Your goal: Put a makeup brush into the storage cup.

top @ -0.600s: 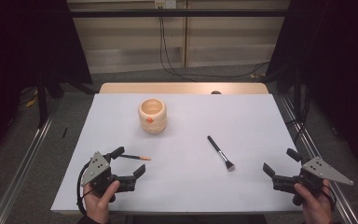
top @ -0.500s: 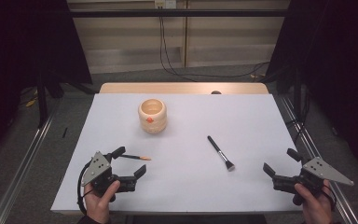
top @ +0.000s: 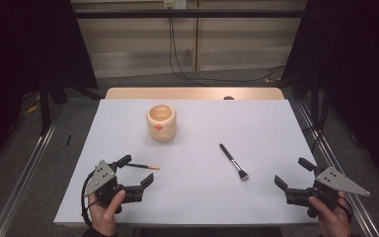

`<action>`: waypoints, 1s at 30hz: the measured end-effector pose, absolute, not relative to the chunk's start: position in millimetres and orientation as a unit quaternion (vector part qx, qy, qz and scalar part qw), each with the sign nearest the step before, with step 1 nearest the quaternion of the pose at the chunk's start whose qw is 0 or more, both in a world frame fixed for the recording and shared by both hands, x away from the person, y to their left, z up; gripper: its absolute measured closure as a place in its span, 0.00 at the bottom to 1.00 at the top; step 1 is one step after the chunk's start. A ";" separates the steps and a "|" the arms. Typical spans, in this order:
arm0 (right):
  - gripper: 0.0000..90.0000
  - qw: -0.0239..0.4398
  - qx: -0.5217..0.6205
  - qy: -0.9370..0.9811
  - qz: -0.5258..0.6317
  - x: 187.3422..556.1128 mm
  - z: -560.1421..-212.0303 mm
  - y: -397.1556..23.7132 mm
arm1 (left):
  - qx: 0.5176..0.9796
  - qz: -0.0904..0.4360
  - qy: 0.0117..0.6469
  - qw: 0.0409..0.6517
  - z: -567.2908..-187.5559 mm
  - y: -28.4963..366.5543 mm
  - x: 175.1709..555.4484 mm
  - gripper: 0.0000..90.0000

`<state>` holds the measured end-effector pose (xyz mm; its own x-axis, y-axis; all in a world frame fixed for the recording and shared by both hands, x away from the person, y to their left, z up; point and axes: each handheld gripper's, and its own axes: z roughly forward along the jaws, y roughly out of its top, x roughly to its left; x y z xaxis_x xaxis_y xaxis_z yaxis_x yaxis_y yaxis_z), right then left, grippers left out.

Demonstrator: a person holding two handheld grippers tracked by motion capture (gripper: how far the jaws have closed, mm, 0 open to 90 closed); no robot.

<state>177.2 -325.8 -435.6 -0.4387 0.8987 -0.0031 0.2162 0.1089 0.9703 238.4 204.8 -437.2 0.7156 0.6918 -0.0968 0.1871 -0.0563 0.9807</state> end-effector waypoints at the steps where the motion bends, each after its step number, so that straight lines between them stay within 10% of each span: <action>1: 0.00 0.325 0.417 0.669 0.523 176.8 -435.5 -325.5 | 0.696 0.206 0.317 0.611 -437.1 204.4 237.8 0.03; 30: 0.00 0.319 0.412 0.662 0.539 175.8 -434.9 -324.7 | 0.701 0.215 0.296 0.612 -410.6 210.1 247.7 0.02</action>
<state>175.8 -324.7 -434.9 -0.4569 0.8892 0.0220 0.2008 0.0790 0.9764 247.7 210.1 -410.6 0.7319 0.6786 -0.0609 0.1510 -0.0745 0.9857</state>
